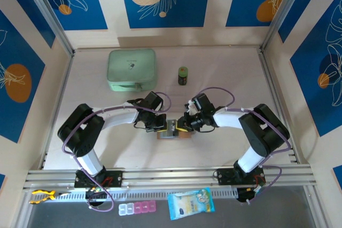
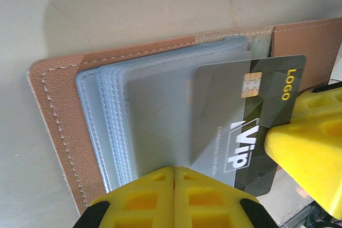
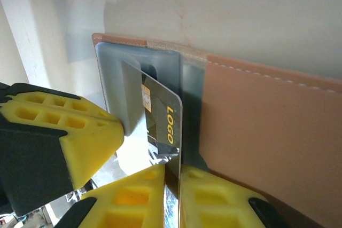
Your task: Take the credit cards out of the card holder
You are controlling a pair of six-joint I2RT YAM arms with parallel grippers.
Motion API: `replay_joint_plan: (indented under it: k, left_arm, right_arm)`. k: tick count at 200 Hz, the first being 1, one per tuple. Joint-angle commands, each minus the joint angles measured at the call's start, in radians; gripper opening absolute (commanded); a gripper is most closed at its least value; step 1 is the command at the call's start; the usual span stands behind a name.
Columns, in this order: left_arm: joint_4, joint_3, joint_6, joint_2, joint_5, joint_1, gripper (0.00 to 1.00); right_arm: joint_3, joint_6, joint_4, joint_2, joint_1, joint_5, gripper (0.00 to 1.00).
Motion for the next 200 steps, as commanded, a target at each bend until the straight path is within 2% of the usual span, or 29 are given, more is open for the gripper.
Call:
replay_joint_plan:
  k: [1,65,116,156,200]
  left_arm:
    - [-0.05,-0.015,0.023,0.003,-0.031,-0.007,0.0]
    - [-0.024,-0.014,0.004,-0.012,-0.005,-0.006,0.0]
    - [-0.028,0.021,0.005,-0.048,0.005,-0.006,0.0]
    - [-0.01,0.02,-0.006,-0.095,-0.006,0.009,0.01]
    - [-0.005,-0.003,-0.006,-0.163,-0.015,0.061,0.02]
  right_arm:
    - [-0.024,-0.029,-0.056,-0.041,-0.018,0.001,0.12]
    - [0.003,-0.107,-0.181,-0.134,-0.039,0.014,0.09]
    - [0.082,-0.231,-0.343,-0.214,-0.04,0.087,0.04]
    - [0.134,-0.435,-0.417,-0.286,-0.04,0.144,0.02]
    - [0.266,-0.782,-0.553,-0.288,-0.037,0.192,0.01]
